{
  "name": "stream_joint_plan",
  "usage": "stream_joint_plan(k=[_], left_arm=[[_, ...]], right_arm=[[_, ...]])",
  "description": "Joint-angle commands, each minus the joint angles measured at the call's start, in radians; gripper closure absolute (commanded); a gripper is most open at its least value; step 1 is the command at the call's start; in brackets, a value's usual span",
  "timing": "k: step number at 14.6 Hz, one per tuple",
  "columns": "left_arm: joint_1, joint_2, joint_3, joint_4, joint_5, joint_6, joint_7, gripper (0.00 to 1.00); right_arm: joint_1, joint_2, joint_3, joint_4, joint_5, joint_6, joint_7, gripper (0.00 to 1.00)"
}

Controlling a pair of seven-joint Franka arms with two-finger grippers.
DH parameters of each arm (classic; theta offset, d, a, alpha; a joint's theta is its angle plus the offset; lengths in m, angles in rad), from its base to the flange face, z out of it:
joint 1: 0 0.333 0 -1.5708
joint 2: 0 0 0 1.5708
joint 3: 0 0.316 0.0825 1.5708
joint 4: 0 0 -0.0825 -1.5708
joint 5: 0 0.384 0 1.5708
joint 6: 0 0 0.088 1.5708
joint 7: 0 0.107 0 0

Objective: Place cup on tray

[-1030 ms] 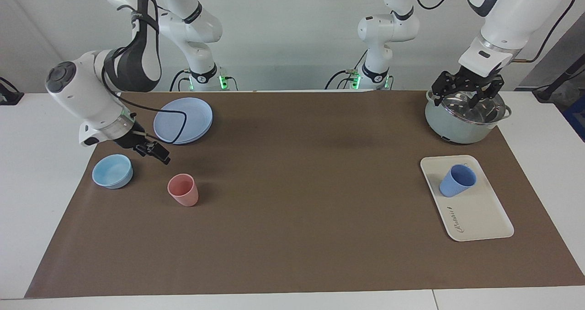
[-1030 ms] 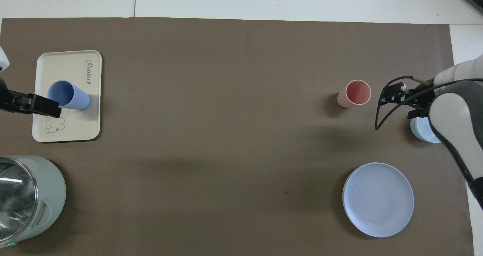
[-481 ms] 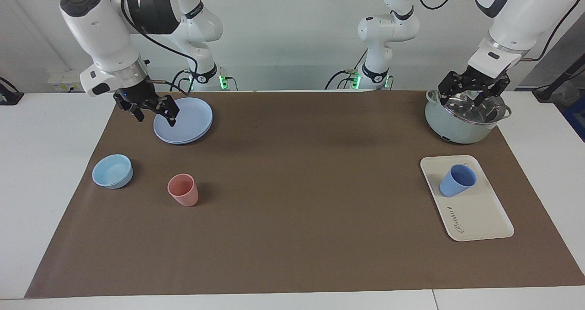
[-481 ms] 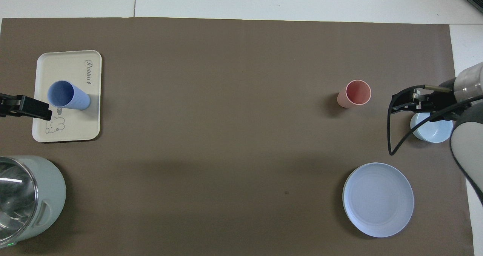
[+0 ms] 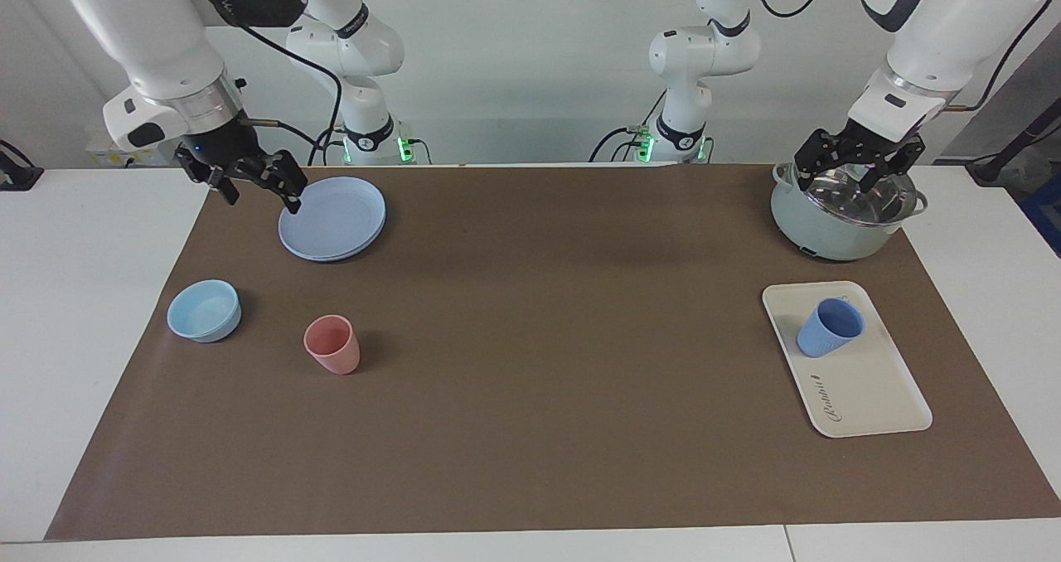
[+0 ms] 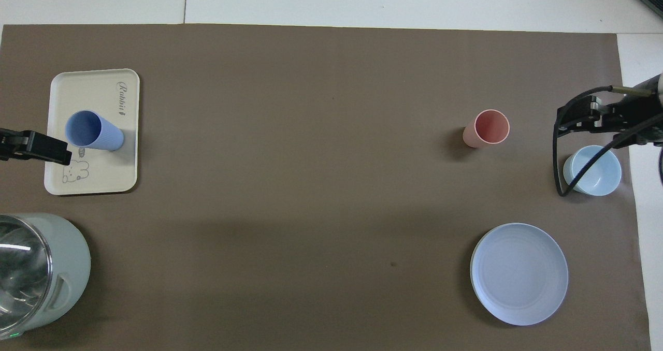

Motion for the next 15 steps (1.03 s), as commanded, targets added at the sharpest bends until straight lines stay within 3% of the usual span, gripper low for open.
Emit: stream_joint_plan(k=[1,5,9,15], left_arm=[[0.008,-0.014,-0.005,-0.01,-0.008,-0.011,-0.007,0.0],[0.008,-0.014,-0.003,-0.01,-0.008,-0.011,-0.007,0.0],[0.008,-0.014,-0.005,-0.01,-0.008,-0.011,-0.007,0.0],[0.008,-0.014,-0.003,-0.01,-0.008,-0.011,-0.007,0.0]], right_arm=[[0.014,0.002,0.005,0.037,-0.03,-0.025,-0.024,0.01],[0.014,-0.05,0.008,-0.001,-0.029,-0.077,-0.025,0.01],[0.032,-0.134,0.008,-0.11,-0.026,-0.08,-0.011,0.01],[0.014,-0.139,0.002,-0.119,0.014,-0.053,-0.019,0.01]])
